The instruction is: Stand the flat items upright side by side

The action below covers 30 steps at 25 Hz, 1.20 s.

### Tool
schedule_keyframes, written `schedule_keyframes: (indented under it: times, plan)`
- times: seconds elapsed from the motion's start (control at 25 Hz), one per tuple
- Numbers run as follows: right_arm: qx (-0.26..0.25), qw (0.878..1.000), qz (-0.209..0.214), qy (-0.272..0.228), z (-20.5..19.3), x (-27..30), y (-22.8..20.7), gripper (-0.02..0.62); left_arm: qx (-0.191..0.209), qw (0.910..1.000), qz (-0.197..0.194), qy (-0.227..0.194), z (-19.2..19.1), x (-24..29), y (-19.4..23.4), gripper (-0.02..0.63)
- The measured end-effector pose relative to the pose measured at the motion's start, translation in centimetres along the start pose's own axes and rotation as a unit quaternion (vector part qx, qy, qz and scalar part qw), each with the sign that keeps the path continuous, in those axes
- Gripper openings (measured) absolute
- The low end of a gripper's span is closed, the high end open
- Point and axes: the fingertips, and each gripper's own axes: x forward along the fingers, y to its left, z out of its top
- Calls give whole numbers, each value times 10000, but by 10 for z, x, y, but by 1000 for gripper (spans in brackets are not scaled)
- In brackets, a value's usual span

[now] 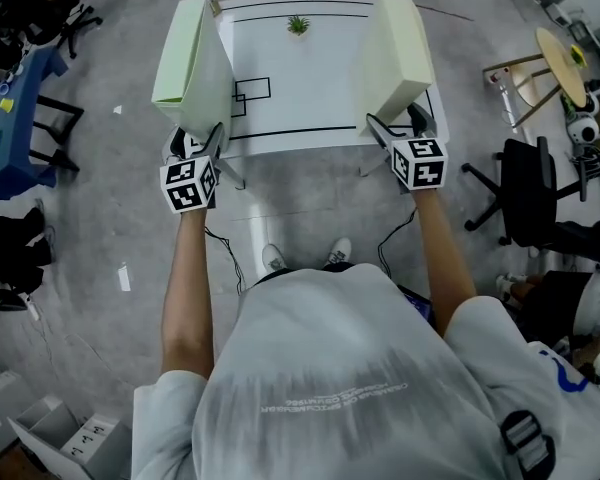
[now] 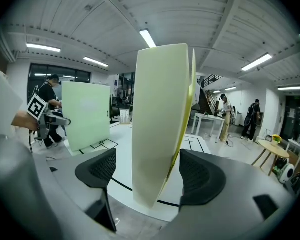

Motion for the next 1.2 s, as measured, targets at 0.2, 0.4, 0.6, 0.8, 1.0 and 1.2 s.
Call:
schedule_keyframes:
  times: [0.2, 0.4, 0.6, 0.8, 1.0, 1.2]
  plan:
    - [-67, 9999, -67, 33, 1, 9, -6, 407, -103, 9997, 230, -68, 1, 6, 1, 328]
    - [92, 9999, -59, 78, -7, 12, -10, 405, -309, 9985, 437, -87, 3, 9, -15, 324]
    - [187, 9997, -126, -27, -6, 14, -8, 334, -430, 9976, 537, -62, 4, 11, -25, 322]
    - [215, 9996, 82, -178, -3, 15, -6, 320, -415, 9984, 373, -97, 8, 19, -54, 322]
    - [149, 9992, 291, -234, -5, 13, -6, 310, -271, 9995, 165, -96, 11, 31, -92, 322]
    - [247, 9988, 311, -292, -6, 14, -6, 308, -287, 9996, 24, -63, 15, 46, -115, 322]
